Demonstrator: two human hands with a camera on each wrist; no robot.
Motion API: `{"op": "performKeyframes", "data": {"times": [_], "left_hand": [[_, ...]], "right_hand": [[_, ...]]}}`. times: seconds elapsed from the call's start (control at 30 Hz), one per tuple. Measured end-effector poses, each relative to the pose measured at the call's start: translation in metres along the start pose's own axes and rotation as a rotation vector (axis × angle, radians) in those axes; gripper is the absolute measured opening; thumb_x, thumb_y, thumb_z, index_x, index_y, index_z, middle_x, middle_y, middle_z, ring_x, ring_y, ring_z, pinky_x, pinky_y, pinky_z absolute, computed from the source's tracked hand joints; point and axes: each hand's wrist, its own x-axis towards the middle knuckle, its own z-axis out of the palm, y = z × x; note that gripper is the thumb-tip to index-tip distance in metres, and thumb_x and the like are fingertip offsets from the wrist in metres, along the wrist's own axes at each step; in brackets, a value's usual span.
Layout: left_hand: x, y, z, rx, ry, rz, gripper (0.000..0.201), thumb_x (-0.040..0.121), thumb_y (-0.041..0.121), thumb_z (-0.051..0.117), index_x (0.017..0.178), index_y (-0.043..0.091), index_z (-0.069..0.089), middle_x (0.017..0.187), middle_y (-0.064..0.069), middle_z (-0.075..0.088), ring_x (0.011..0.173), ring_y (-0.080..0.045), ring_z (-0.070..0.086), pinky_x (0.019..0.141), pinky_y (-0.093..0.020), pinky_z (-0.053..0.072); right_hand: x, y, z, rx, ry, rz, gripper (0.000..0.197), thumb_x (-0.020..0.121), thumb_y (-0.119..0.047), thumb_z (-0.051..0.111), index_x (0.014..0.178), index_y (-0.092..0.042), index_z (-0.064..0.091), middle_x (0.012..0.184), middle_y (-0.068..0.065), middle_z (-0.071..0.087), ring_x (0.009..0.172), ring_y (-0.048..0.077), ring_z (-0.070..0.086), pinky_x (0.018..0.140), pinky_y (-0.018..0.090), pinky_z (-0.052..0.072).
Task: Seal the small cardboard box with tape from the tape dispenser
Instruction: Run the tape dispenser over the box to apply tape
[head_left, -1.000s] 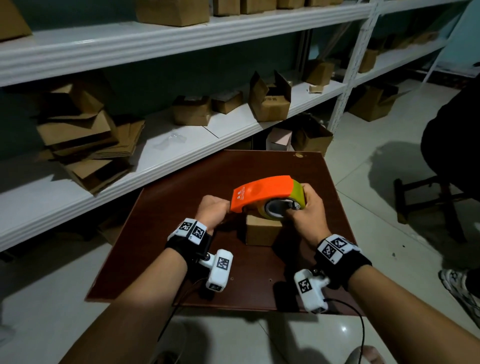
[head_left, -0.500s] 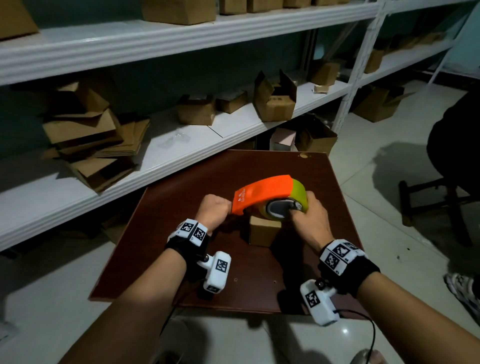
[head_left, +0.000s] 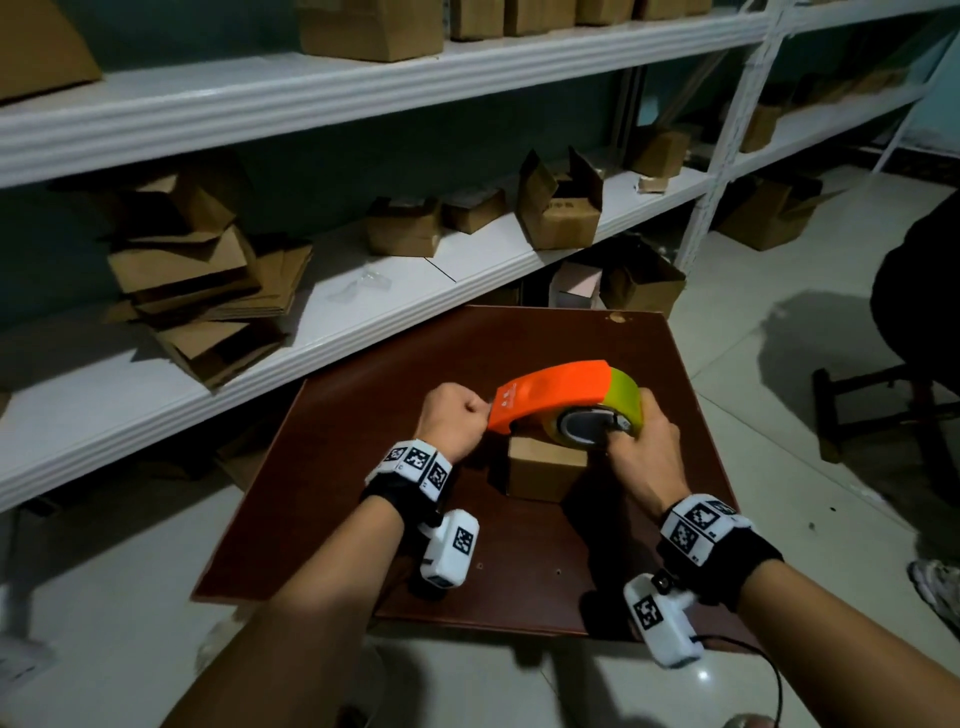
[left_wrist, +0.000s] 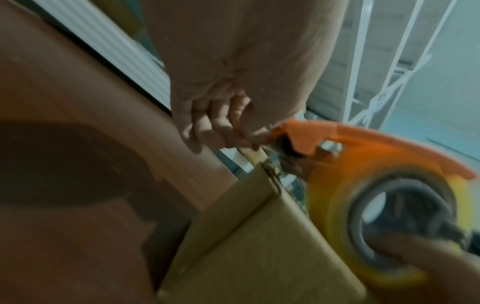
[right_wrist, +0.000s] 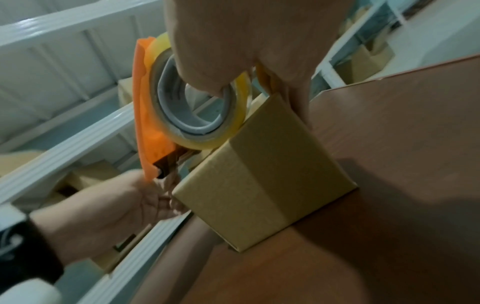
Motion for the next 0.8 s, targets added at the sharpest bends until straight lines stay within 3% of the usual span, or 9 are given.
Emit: {"op": "performKeyframes", "data": {"times": [0.13, 0.3, 0.47, 0.53, 0.67, 0.8], "left_hand": [[0.007, -0.004, -0.001, 0.045, 0.035, 0.022, 0.024, 0.094, 0.026, 0.075, 0.085, 0.005, 0.083, 0.085, -0.016, 0.079, 0.088, -0.031, 0.077, 0.081, -0.043, 0.061], [0.007, -0.003, -0.005, 0.070, 0.051, 0.055, 0.020, 0.095, 0.025, 0.077, 0.086, 0.010, 0.086, 0.092, -0.011, 0.082, 0.091, -0.024, 0.077, 0.081, -0.034, 0.058], [0.008, -0.003, -0.011, 0.084, 0.055, 0.043, 0.014, 0.094, 0.018, 0.077, 0.091, 0.009, 0.086, 0.098, -0.010, 0.082, 0.097, -0.022, 0.076, 0.090, -0.036, 0.059], [0.009, -0.005, -0.011, 0.085, 0.053, 0.031, 0.015, 0.093, 0.020, 0.079, 0.088, 0.008, 0.086, 0.093, -0.009, 0.082, 0.094, -0.021, 0.075, 0.087, -0.035, 0.059], [0.011, -0.016, -0.020, 0.089, 0.066, -0.079, 0.029, 0.095, 0.024, 0.079, 0.069, 0.013, 0.078, 0.074, -0.005, 0.072, 0.079, -0.020, 0.067, 0.074, -0.025, 0.044], [0.009, -0.027, -0.015, 0.031, 0.034, -0.159, 0.040, 0.095, 0.027, 0.079, 0.056, 0.016, 0.073, 0.061, 0.001, 0.070, 0.068, -0.017, 0.068, 0.074, -0.025, 0.048]], "right_hand": [[0.001, 0.000, -0.001, 0.004, 0.007, -0.013, 0.023, 0.088, -0.012, 0.059, 0.104, -0.028, 0.054, 0.096, 0.012, 0.066, 0.087, 0.031, 0.064, 0.080, 0.041, 0.050], [0.002, 0.001, -0.002, 0.026, -0.013, -0.040, 0.023, 0.088, -0.014, 0.061, 0.105, -0.028, 0.053, 0.097, 0.010, 0.067, 0.090, 0.029, 0.063, 0.080, 0.040, 0.049], [0.002, 0.000, -0.003, 0.025, -0.022, -0.061, 0.024, 0.091, -0.012, 0.064, 0.107, -0.026, 0.052, 0.096, 0.006, 0.066, 0.086, 0.020, 0.063, 0.075, 0.035, 0.045], [0.002, 0.000, -0.003, 0.022, -0.025, -0.067, 0.023, 0.092, -0.012, 0.063, 0.106, -0.026, 0.051, 0.095, 0.006, 0.065, 0.084, 0.015, 0.061, 0.071, 0.033, 0.044], [0.003, 0.001, -0.005, 0.025, -0.016, -0.079, 0.021, 0.092, -0.011, 0.063, 0.105, -0.024, 0.052, 0.094, 0.007, 0.066, 0.084, 0.015, 0.062, 0.069, 0.033, 0.045], [0.005, 0.002, -0.004, 0.016, -0.024, -0.092, 0.021, 0.092, -0.011, 0.061, 0.105, -0.026, 0.054, 0.095, 0.005, 0.067, 0.086, 0.016, 0.064, 0.068, 0.031, 0.046]]}}
